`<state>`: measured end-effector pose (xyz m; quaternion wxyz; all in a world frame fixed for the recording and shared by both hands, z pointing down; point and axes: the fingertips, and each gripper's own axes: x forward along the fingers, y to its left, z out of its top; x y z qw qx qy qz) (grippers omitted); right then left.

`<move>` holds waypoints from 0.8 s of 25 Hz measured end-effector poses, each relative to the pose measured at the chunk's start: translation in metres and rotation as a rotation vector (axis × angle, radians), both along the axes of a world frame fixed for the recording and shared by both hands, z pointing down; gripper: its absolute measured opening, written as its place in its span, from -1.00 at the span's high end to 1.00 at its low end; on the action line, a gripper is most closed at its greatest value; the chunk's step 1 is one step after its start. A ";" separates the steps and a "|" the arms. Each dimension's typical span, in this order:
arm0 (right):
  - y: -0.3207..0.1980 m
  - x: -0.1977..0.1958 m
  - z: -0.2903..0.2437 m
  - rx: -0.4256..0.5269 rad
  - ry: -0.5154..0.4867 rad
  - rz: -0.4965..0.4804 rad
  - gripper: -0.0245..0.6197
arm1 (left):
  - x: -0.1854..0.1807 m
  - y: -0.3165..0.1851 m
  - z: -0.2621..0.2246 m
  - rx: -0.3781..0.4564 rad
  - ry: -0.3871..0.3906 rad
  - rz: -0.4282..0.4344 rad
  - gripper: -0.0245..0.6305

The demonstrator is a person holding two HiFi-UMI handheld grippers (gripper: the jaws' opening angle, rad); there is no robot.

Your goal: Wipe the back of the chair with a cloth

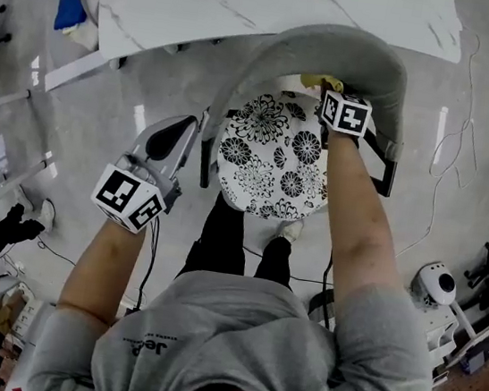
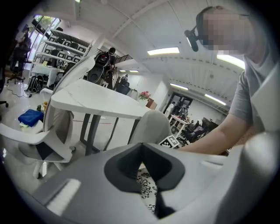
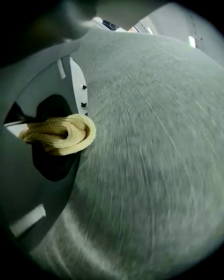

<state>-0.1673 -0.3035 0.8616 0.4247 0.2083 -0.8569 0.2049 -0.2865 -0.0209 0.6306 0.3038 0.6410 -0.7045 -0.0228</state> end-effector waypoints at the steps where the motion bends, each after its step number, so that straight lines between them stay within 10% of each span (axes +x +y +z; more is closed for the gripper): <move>1: -0.009 0.012 0.000 -0.008 -0.001 0.056 0.77 | 0.001 -0.001 -0.001 0.001 -0.001 -0.003 0.83; 13: -0.048 0.116 -0.023 -0.087 -0.092 0.472 0.77 | 0.037 -0.025 -0.022 0.035 -0.012 0.035 0.83; 20: -0.037 0.122 -0.056 -0.143 -0.207 0.467 0.78 | 0.055 -0.029 -0.034 0.048 -0.011 0.069 0.83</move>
